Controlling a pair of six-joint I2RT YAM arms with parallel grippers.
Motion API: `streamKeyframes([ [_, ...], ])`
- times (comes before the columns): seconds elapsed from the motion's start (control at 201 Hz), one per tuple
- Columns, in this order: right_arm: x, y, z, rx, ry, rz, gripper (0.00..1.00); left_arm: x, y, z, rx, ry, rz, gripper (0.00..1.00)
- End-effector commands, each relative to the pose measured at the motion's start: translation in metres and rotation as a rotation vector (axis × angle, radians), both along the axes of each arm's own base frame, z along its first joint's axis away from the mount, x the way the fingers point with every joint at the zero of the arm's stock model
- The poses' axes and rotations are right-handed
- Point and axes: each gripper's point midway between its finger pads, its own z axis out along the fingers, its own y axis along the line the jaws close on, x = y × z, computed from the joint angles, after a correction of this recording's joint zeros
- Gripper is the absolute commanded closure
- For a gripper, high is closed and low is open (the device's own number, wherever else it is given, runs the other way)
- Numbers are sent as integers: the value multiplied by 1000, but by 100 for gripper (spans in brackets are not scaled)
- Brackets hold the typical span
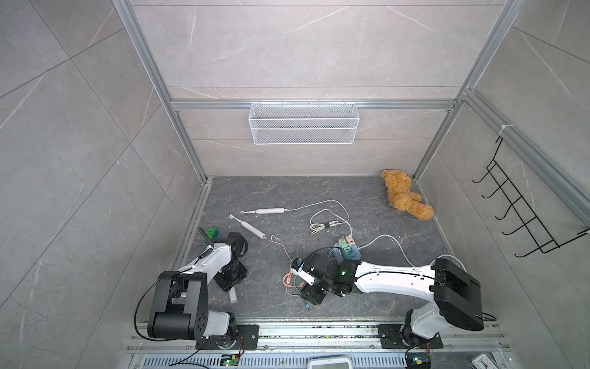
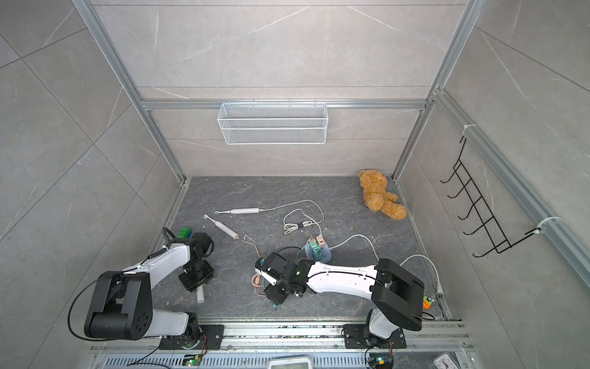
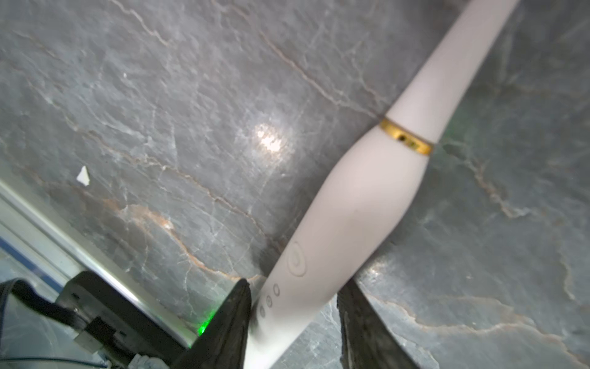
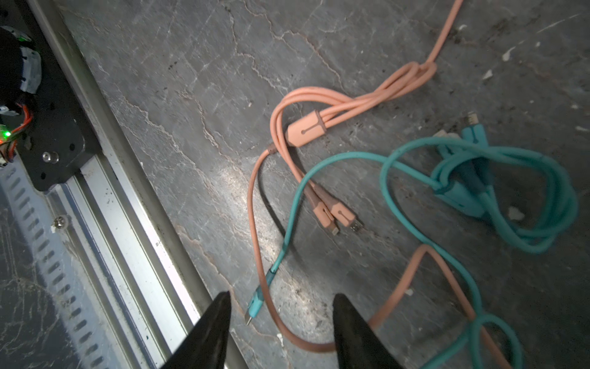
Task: Charge the electric toothbrush
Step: Pick up the electric toothbrush from the center of the board.
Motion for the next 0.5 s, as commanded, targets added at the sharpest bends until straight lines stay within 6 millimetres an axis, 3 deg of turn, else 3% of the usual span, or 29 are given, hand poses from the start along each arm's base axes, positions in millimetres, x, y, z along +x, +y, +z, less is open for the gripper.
streamKeyframes([
  [0.0, 6, 6, 19, 51, -22, -17, 47, 2, -11, -8, -58, -40, -26, 63],
  [0.194, 17, 14, 25, 36, -58, -32, 47, 2, -25, -17, -117, -92, -50, 64],
  [0.339, 27, 22, 34, 53, -72, -49, 50, 10, -39, -16, -170, -162, -77, 82],
  [0.493, 27, 25, 9, -45, -7, -27, 54, 11, -45, -19, -191, -187, -88, 89],
])
